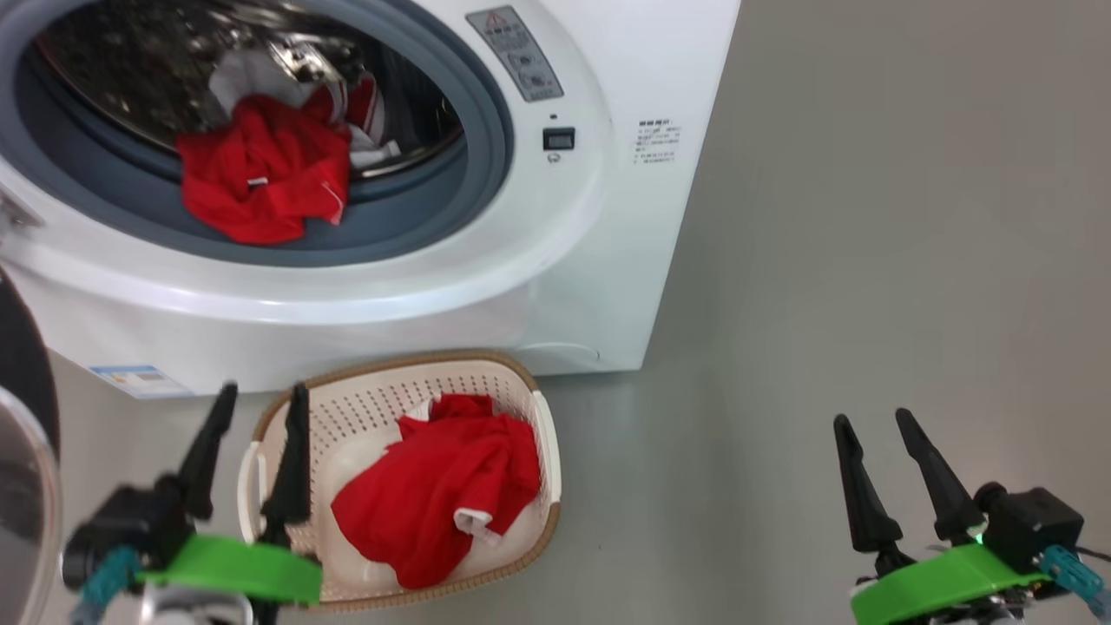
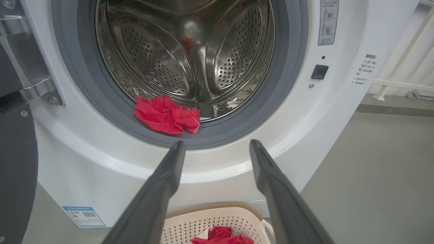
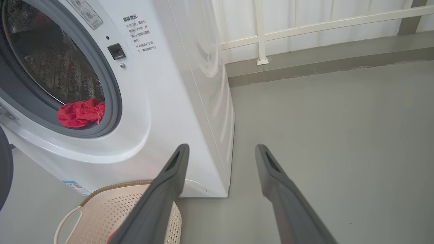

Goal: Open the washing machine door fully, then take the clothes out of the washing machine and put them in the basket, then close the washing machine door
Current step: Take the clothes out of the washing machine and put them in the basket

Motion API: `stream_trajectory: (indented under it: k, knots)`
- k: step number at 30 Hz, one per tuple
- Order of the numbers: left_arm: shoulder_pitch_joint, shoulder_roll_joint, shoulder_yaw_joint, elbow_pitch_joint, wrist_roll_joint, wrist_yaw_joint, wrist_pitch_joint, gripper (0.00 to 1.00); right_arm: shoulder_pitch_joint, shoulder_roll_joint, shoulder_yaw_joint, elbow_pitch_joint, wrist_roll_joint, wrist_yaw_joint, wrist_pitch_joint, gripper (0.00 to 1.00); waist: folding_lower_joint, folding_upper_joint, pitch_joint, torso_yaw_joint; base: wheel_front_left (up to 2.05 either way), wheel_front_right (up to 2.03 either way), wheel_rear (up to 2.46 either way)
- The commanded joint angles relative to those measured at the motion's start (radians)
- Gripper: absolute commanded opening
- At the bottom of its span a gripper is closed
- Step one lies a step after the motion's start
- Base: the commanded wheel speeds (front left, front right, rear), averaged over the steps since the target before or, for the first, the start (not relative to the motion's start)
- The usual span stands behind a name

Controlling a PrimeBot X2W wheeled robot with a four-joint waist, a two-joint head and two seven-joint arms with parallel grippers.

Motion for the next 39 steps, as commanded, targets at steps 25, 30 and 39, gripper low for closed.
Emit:
stream_trajectory:
  k: [25, 30, 39]
  knots:
    - [-0.696, 0.252, 0.010, 0.465, 0.124, 0.001, -0.005, 1.00, -0.181, -0.004, 0.120, -0.064, 0.047, 0.007, -0.006, 1.00, 0.0000, 0.0000, 0.338, -0.158, 0.00, 0.00, 0.00]
    - [-0.775, 0.287, -0.006, 0.537, 0.143, 0.001, -0.005, 1.00, -0.198, -0.004, 0.147, -0.067, 0.053, 0.007, -0.006, 1.00, 0.0000, 0.0000, 0.368, -0.178, 0.00, 0.00, 0.00]
    - [-0.838, 0.347, -0.018, 0.619, 0.190, 0.008, -0.005, 1.00, -0.206, -0.004, 0.209, -0.068, 0.061, 0.007, -0.006, 1.00, 0.0000, 0.0000, 0.397, -0.216, 0.00, 0.00, 0.00]
